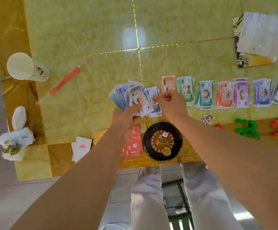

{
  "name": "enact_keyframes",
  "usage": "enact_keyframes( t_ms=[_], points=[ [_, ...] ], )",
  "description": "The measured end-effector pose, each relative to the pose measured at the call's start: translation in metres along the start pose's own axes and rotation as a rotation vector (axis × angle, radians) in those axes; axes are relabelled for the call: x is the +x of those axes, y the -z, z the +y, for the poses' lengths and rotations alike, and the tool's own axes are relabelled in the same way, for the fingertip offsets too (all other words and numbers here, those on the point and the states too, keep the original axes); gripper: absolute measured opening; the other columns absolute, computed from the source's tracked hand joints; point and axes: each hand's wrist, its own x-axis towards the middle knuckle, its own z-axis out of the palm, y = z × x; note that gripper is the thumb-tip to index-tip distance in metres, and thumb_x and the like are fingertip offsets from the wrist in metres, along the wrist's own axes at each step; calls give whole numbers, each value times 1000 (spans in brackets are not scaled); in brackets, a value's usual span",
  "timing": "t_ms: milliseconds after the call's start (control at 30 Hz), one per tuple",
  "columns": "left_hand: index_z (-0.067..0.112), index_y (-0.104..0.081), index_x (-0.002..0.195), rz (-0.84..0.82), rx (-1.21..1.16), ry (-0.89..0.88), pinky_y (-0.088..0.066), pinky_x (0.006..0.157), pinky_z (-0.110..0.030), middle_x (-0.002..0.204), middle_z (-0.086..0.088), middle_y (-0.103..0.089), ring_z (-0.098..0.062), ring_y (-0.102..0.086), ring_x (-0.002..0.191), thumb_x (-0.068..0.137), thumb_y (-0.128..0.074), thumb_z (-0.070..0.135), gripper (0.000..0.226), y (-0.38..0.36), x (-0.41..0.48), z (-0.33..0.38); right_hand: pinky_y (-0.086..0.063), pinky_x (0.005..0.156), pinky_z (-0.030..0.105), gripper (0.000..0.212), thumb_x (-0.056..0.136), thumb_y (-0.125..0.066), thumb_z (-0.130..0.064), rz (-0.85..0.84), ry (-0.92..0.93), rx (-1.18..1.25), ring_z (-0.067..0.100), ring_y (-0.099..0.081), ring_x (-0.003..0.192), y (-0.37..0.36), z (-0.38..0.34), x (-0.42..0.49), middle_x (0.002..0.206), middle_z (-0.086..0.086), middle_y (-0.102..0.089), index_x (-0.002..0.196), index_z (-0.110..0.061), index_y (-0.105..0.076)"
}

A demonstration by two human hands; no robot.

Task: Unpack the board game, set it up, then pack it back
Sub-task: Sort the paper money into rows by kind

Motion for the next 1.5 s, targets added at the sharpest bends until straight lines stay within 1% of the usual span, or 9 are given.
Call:
enact_keyframes(
  t_ms=[133, 333, 500, 600, 867, 967, 1100, 1300, 1500],
  points=[
    [-1, -65, 109, -88, 64, 4, -59, 77, -30, 99, -13, -71, -21, -71, 86, 84, -68, -1, 26, -20, -5, 6, -46, 65, 14, 33, 83, -72, -40, -238, 37, 181, 7, -58, 72, 14, -11, 1, 83, -2, -65, 97, -10, -71],
    [10, -66, 83, -131, 56, 27, -56, 77, -34, 74, -2, -69, -17, -66, 74, 93, -50, 15, 19, -69, -10, 9, -50, 67, 21, 21, 85, -73, -19, -149, 45, 271, 11, -61, 76, 55, -9, 11, 90, 8, -70, 99, -3, -72],
    [4, -66, 98, -137, 150, -33, -57, 67, -29, 80, -6, -72, -18, -69, 72, 89, -57, 1, 13, -105, -16, -3, -54, 74, 28, 14, 89, -67, -15, -154, -67, 390, 15, -65, 78, 95, 8, 20, 91, 4, -71, 101, -10, -70],
    [-8, -53, 119, -110, 152, -12, -58, 63, -27, 93, -14, -70, -18, -69, 71, 85, -63, -3, 36, -128, -19, -13, -54, 80, 34, 16, 90, -65, -16, -142, -113, 420, 20, -66, 85, 116, 22, 25, 100, 10, -72, 104, -9, -69],
    [3, -56, 75, -153, 164, -23, -57, 58, -29, 53, 1, -65, -10, -65, 50, 90, -58, 0, 16, -199, -31, -35, -46, 66, 25, 5, 94, -59, -16, -122, -189, 508, 13, -59, 75, 176, 57, 37, 92, 5, -67, 92, -16, -63],
    [3, -62, 77, -201, 179, -44, -59, 58, -25, 62, -1, -71, -13, -69, 57, 92, -60, 5, 15, -219, -36, -41, -53, 76, 37, 16, 94, -59, -14, -119, -225, 582, 21, -64, 84, 194, 66, 43, 105, 14, -69, 108, -8, -64],
    [9, -66, 90, -218, 194, -44, -60, 75, -33, 77, -1, -75, -17, -72, 75, 94, -60, 14, 9, -242, -38, -48, -52, 92, 46, 9, 94, -59, -13, -120, -243, 619, 32, -67, 99, 215, 74, 48, 111, 19, -69, 93, -13, -67],
    [17, -66, 86, -198, 264, -42, -57, 82, -42, 78, 1, -75, -24, -70, 85, 94, -61, 17, 8, -278, -41, -58, -50, 89, 42, 10, 96, -56, -18, -79, -246, 618, 28, -63, 97, 247, 88, 55, 105, 14, -68, 89, -20, -63],
    [18, -64, 95, -161, 279, -15, -55, 79, -38, 87, -3, -74, -24, -70, 87, 93, -62, 23, 6, -312, -37, -71, -34, 58, 25, 9, 97, -46, -20, 130, -288, 451, 15, -45, 73, 291, 114, 71, 86, 2, -49, 100, -14, -53]
  ],
)
